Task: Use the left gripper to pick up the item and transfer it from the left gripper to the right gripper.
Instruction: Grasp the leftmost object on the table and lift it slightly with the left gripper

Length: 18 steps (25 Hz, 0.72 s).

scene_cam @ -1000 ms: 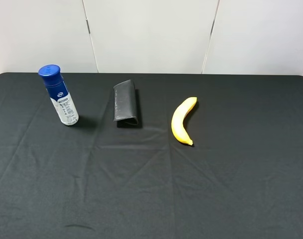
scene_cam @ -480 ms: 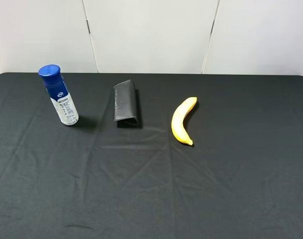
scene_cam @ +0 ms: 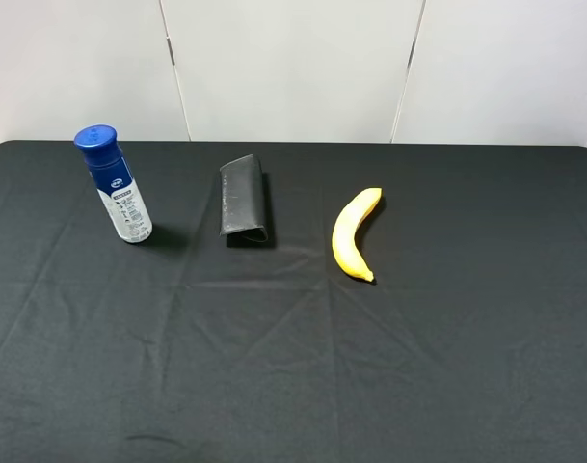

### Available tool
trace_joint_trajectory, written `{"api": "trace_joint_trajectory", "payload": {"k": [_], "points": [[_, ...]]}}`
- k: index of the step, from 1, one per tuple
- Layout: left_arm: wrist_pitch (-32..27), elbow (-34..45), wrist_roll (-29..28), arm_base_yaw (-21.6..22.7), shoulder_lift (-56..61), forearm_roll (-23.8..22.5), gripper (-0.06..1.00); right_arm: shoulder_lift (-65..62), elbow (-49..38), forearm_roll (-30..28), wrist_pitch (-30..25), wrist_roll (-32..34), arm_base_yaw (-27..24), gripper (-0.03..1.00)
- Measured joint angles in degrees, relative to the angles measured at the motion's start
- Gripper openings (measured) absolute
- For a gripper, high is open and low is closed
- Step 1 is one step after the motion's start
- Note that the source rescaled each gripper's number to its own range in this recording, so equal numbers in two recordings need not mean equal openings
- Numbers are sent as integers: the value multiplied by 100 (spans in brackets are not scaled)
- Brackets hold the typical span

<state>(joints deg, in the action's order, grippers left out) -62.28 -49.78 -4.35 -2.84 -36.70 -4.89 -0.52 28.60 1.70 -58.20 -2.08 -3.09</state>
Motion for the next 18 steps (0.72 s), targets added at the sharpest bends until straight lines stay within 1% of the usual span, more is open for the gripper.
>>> {"api": "trace_joint_trajectory", "payload": {"k": [7, 14, 18], "points": [[47, -1040, 52, -20, -2217, 135, 100, 0, 0, 0, 0, 0, 0, 100], [58, -2120, -22, -451, -3997, 62, 100, 0, 0, 0, 0, 0, 0, 100], [63, -2607, -67, -633, -4854, 35, 100, 0, 0, 0, 0, 0, 0, 100]]}}
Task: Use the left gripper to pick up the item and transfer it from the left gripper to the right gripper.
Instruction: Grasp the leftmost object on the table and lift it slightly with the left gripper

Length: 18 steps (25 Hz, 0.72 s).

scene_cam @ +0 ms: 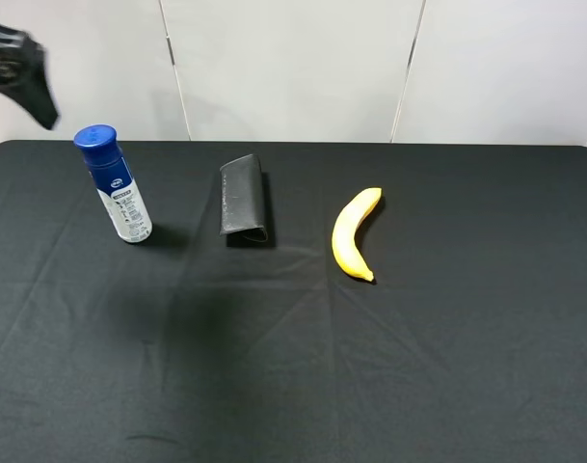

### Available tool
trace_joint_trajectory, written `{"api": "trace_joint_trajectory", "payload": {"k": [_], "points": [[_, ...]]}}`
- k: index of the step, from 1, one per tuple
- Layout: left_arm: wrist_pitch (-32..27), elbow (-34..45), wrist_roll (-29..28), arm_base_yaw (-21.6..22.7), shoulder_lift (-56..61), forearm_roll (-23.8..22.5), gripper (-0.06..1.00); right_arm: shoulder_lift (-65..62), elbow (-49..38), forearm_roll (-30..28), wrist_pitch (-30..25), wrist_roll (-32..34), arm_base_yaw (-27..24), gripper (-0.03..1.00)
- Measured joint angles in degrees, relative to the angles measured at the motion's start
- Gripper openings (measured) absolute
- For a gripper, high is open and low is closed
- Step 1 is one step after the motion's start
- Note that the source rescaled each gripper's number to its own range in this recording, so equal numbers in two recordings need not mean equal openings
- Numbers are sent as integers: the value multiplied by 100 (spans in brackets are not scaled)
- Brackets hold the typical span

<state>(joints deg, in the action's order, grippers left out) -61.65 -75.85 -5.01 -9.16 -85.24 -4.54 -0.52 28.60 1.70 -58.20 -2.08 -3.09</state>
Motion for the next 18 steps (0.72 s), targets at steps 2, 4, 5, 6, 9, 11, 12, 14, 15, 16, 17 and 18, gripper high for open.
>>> {"api": "trace_joint_trajectory", "payload": {"k": [2, 4, 5, 6, 9, 11, 12, 14, 15, 16, 17, 18], "points": [[9, -226, -13, -63, -370, 0, 100, 0, 0, 0, 0, 0, 0, 100], [27, -406, -103, -111, -750, 0, 100, 0, 0, 0, 0, 0, 0, 100], [56, -489, -137, -136, -906, 0, 100, 0, 0, 0, 0, 0, 0, 100], [114, -560, -157, -150, -1088, 10, 100, 0, 0, 0, 0, 0, 0, 100], [246, -704, -176, -150, -1585, 185, 100, 0, 0, 0, 0, 0, 0, 100], [316, -764, -176, -150, -1901, 302, 100, 0, 0, 0, 0, 0, 0, 100], [329, -774, -176, -157, -2016, 338, 100, 0, 0, 0, 0, 0, 0, 100], [354, -788, -176, -157, -2248, 375, 100, 0, 0, 0, 0, 0, 0, 100], [380, -790, -176, -157, -2326, 390, 100, 0, 0, 0, 0, 0, 0, 100], [391, -790, -176, -157, -2405, 389, 100, 0, 0, 0, 0, 0, 0, 100], [402, -790, -176, -157, -2465, 389, 100, 0, 0, 0, 0, 0, 0, 100], [419, -790, -176, -157, -2516, 389, 100, 0, 0, 0, 0, 0, 0, 100]]}}
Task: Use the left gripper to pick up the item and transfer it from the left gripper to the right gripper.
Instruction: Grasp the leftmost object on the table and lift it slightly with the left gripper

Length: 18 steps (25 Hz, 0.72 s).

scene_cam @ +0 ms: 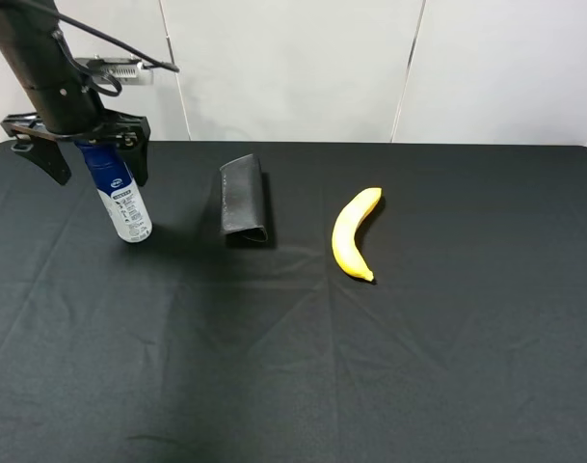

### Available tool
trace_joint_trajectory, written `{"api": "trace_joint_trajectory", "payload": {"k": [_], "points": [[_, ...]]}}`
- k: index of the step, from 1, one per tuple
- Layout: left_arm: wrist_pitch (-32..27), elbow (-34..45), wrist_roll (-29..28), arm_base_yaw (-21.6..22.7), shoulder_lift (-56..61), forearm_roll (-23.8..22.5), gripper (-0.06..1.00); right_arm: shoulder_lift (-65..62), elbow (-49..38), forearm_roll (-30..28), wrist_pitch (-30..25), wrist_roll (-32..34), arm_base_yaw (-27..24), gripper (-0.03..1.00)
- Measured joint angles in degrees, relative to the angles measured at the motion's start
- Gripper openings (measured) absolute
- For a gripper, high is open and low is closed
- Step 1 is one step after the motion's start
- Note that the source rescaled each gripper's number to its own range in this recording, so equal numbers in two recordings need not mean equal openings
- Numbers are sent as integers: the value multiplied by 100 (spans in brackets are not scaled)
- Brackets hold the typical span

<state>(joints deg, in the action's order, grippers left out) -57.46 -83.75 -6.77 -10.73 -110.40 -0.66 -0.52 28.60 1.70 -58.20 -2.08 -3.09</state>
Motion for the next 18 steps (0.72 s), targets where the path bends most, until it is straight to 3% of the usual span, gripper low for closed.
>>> {"api": "trace_joint_trajectory", "payload": {"k": [4, 6, 9, 12, 13, 18], "points": [[14, -4, 5, 0, -41, 0, 99, 0, 0, 0, 0, 0, 0, 100], [27, -11, 5, 0, -41, 0, 93, 0, 0, 0, 0, 0, 0, 100], [54, -14, 5, 0, -41, 0, 67, 0, 0, 0, 0, 0, 0, 100], [59, -14, 23, 0, -41, 0, 23, 0, 0, 0, 0, 0, 0, 100], [72, -14, 30, 0, -41, 24, 3, 0, 0, 0, 0, 0, 0, 100], [107, -14, 42, 0, -41, 18, 0, 0, 0, 0, 0, 0, 0, 100]]}}
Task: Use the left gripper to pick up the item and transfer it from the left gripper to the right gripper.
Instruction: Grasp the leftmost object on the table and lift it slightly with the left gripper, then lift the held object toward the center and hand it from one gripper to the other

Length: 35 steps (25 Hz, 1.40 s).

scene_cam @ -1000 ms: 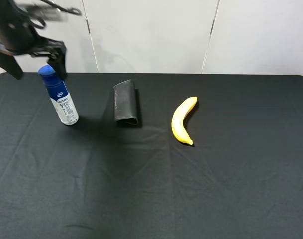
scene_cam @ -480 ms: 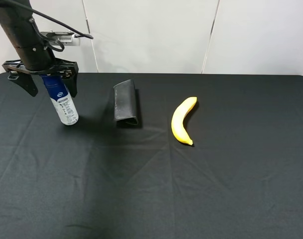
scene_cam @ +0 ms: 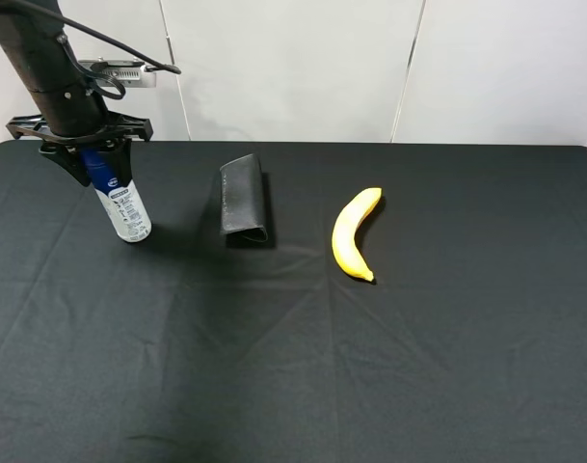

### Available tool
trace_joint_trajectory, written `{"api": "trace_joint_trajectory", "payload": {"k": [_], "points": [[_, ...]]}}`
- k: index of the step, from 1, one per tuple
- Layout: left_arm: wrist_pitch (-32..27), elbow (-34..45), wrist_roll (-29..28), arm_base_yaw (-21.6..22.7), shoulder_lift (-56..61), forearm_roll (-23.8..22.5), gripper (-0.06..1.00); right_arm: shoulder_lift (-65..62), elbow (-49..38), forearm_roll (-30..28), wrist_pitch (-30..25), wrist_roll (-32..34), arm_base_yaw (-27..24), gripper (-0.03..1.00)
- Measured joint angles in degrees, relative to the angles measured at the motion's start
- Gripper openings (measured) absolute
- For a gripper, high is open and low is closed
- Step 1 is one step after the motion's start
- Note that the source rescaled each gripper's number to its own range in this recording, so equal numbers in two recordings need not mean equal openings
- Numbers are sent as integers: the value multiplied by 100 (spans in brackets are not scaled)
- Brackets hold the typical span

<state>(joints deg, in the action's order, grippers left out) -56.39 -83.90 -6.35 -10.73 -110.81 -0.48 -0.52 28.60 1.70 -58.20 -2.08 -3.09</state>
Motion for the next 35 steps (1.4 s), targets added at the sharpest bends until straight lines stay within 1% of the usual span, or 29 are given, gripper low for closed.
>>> {"api": "trace_joint_trajectory", "payload": {"k": [5, 11, 14, 21, 24, 27, 29, 32, 35], "points": [[180, 0, 0, 0, -1, 0, 0, 0, 0, 0, 0, 0, 0, 100], [195, -7, 0, 0, -6, 0, 0, 0, 0, 0, 0, 0, 0, 100], [-38, -167, 0, 0, -6, 0, 0, 0, 0, 0, 0, 0, 0, 100], [-912, -856, 0, 0, 395, 0, 0, 0, 0, 0, 0, 0, 0, 100], [-1078, -999, 0, 0, 577, 12, 0, 0, 0, 0, 0, 0, 0, 100], [-1103, -1005, 0, 0, 761, 48, 0, 0, 0, 0, 0, 0, 0, 100], [-1103, -1005, 5, -14, 889, 198, 0, 0, 0, 0, 0, 0, 0, 100], [-1108, -1011, 48, -187, 1021, 346, 0, 0, 0, 0, 0, 0, 0, 100], [-1108, -1011, 83, -613, 1059, 462, 0, 0, 0, 0, 0, 0, 0, 100]]}}
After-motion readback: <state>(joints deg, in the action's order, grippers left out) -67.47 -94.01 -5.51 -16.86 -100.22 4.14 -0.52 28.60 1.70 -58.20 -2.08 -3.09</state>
